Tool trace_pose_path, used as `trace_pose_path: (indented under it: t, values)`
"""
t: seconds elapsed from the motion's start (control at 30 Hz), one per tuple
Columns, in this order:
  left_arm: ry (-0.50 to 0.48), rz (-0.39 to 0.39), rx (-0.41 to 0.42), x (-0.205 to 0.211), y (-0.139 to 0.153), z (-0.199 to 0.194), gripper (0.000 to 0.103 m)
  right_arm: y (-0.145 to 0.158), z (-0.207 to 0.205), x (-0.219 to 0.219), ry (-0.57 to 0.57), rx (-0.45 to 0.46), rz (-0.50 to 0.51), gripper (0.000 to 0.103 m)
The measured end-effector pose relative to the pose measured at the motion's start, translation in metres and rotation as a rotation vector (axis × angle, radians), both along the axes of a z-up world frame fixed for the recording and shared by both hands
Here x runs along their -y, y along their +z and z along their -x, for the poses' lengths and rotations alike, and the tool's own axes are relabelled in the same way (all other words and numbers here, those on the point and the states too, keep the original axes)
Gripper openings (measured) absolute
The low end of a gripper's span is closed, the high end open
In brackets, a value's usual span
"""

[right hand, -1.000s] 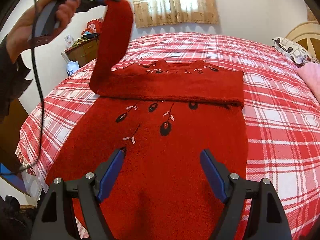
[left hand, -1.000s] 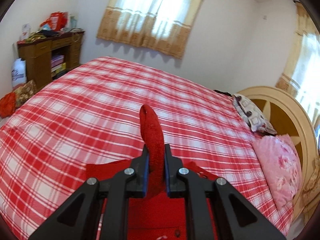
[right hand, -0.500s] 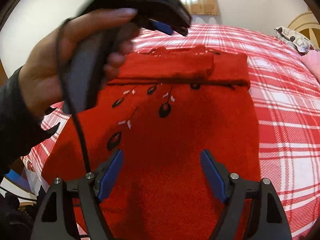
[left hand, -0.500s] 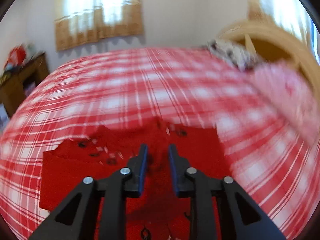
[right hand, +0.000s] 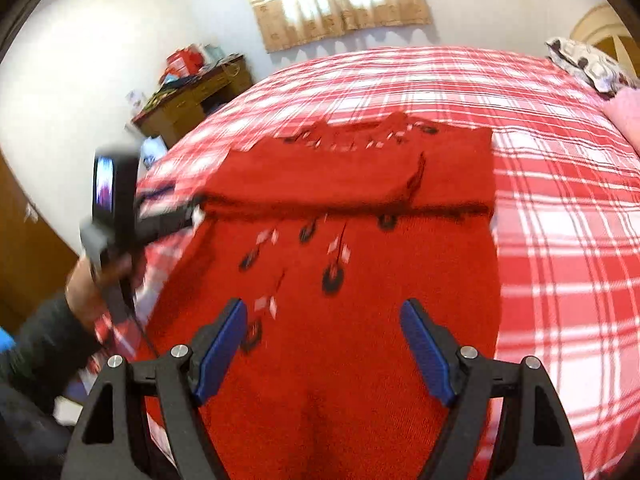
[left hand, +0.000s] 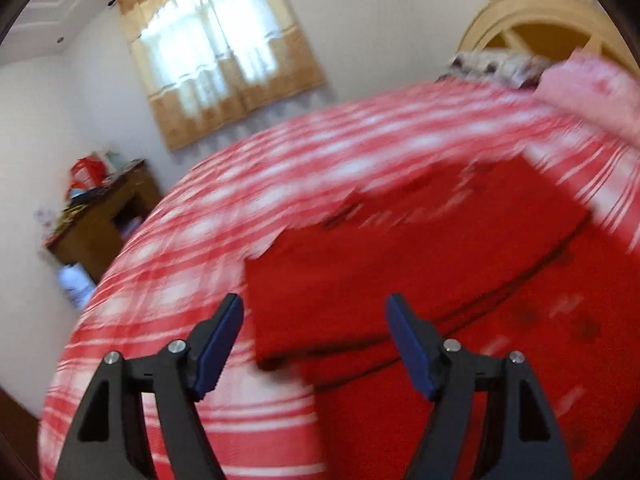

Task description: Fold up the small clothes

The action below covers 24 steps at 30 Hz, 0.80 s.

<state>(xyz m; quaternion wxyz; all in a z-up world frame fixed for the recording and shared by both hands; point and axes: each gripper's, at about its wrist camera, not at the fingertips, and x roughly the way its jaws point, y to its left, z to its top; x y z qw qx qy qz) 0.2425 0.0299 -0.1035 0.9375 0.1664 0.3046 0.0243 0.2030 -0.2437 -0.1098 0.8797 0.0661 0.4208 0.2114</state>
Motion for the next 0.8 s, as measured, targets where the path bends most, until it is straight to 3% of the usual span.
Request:
trace_pose_path:
  t: [0.13,0.23,0.3,0.37,0.53,0.67,0.73,0.8]
  values:
    - [0.073,0.110,-0.074,-0.040,-0.022,-0.014,0.077,0.002,-0.046,0.000,-0.063,-0.032,0.029,0.078]
    - [0.087,0.199,-0.123,-0.051,-0.032,-0.023,0.077,-0.006,-0.076,-0.001,-0.097,-0.091,0.032,0.069]
    - [0.110,0.244,-0.140,-0.056,-0.037,-0.030,0.080,-0.012,-0.092,-0.004,-0.122,-0.110,0.054,0.051]
    - [0.116,0.273,-0.152,-0.056,-0.041,-0.032,0.081,-0.018,-0.106,-0.003,-0.135,-0.105,0.086,0.050]
    - [0.160,0.283,-0.171,-0.066,-0.050,-0.031,0.095,-0.037,-0.140,-0.008,-0.161,-0.141,0.096,0.044]
    - [0.171,0.317,-0.180,-0.073,-0.053,-0.027,0.098,-0.055,-0.152,-0.021,-0.161,-0.167,0.190,0.025]
    - [0.168,0.324,-0.182,-0.074,-0.053,-0.027,0.098,-0.053,-0.152,-0.028,-0.139,-0.134,0.218,0.011]
    - [0.167,0.330,-0.183,-0.075,-0.054,-0.027,0.099,-0.039,-0.146,-0.028,-0.147,-0.078,0.236,0.009]
